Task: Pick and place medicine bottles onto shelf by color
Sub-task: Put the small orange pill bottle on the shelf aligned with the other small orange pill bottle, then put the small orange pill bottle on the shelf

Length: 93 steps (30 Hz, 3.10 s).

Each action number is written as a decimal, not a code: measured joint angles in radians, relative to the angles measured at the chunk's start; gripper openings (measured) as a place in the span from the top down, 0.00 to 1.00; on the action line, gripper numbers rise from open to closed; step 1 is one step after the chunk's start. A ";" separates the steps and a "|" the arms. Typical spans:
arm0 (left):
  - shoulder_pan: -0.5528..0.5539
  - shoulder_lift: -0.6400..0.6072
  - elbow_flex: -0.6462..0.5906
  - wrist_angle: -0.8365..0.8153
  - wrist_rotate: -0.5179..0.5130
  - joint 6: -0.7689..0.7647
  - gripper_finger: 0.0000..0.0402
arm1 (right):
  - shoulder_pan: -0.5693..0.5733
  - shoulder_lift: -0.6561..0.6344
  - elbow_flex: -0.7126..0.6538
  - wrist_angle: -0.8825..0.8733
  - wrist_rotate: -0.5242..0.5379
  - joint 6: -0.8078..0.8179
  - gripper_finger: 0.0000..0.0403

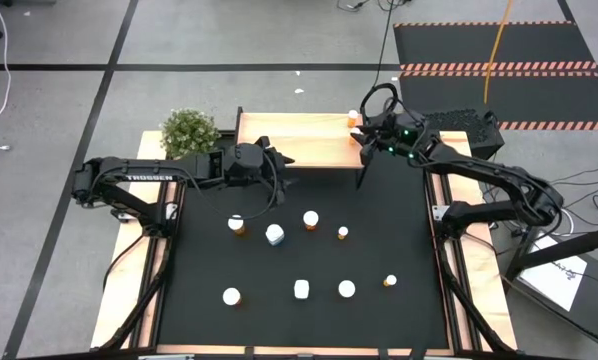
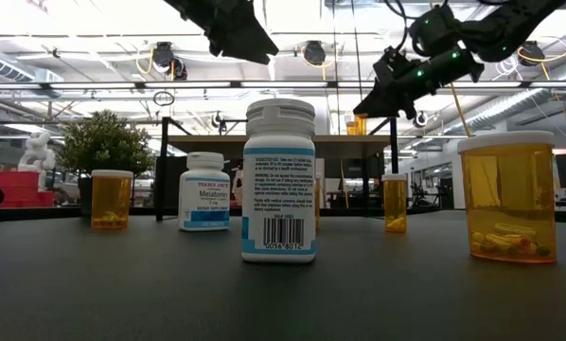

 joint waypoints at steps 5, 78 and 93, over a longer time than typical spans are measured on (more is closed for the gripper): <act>0.000 0.000 0.000 -0.001 0.000 0.000 0.39 | -0.001 0.034 0.001 0.030 -0.001 0.000 0.70; -0.070 0.001 0.000 -0.018 0.038 0.045 0.39 | 0.148 -0.304 0.000 -0.274 0.005 0.041 0.44; -0.168 0.147 0.000 0.181 0.038 0.061 0.39 | 0.294 -0.428 0.002 -0.398 0.004 -0.078 0.44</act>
